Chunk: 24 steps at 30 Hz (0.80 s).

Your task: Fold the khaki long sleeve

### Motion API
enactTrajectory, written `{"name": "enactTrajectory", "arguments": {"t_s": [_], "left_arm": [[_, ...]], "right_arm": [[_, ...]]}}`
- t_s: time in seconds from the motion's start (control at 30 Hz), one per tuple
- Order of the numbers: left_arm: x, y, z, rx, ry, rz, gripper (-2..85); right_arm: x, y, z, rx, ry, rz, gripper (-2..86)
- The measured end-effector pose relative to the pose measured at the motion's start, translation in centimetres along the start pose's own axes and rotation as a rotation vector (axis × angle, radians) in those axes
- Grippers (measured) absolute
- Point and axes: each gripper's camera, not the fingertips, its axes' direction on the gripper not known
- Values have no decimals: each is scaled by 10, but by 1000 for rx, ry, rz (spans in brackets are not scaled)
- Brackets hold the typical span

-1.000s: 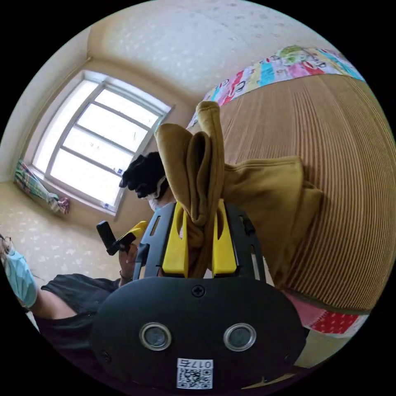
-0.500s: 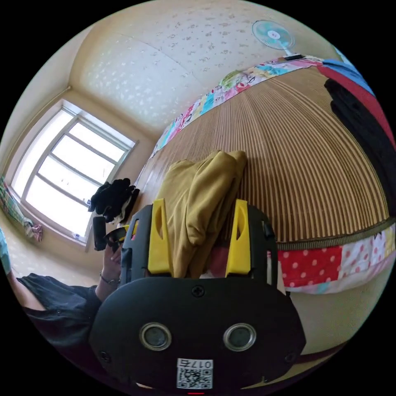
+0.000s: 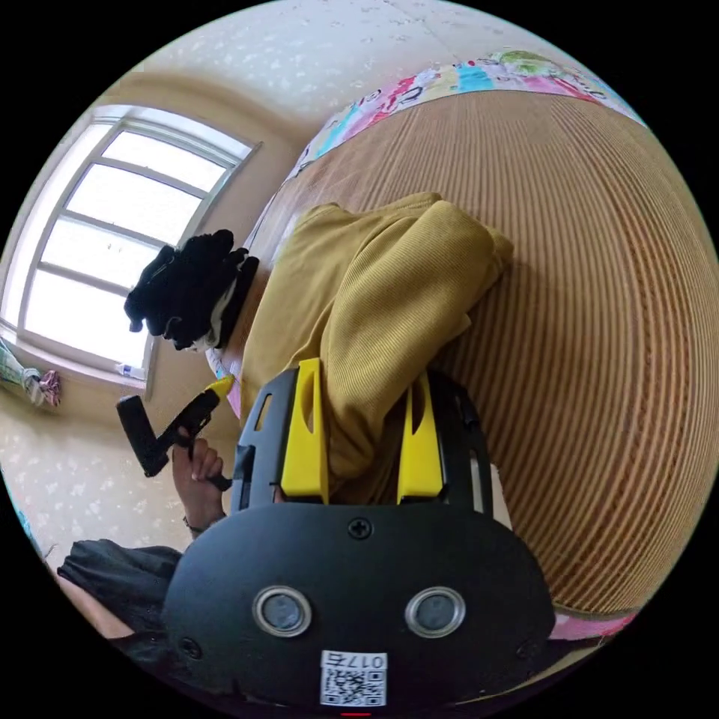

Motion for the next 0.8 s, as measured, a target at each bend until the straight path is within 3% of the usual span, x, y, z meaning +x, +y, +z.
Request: {"name": "enactTrajectory", "arguments": {"t_s": [0.13, 0.2, 0.43, 0.53, 0.67, 0.8], "left_arm": [[-59, 46, -87, 447, -75, -81, 7], [-77, 55, -90, 472, -80, -108, 2], [-113, 27, -41, 265, -26, -114, 34], [-118, 22, -32, 254, -2, -99, 35], [-117, 18, -20, 270, 86, -88, 30], [-83, 8, 4, 225, 33, 9, 5]], "right_arm": [[-102, -70, 87, -75, 70, -91, 141], [-145, -99, 128, -116, 83, -133, 142], [-255, -171, 247, -272, 24, -199, 145], [-258, -168, 232, -306, 26, -260, 136], [-212, -114, 140, -242, -143, -317, 62], [-147, -34, 51, -203, -52, -262, 41]]}}
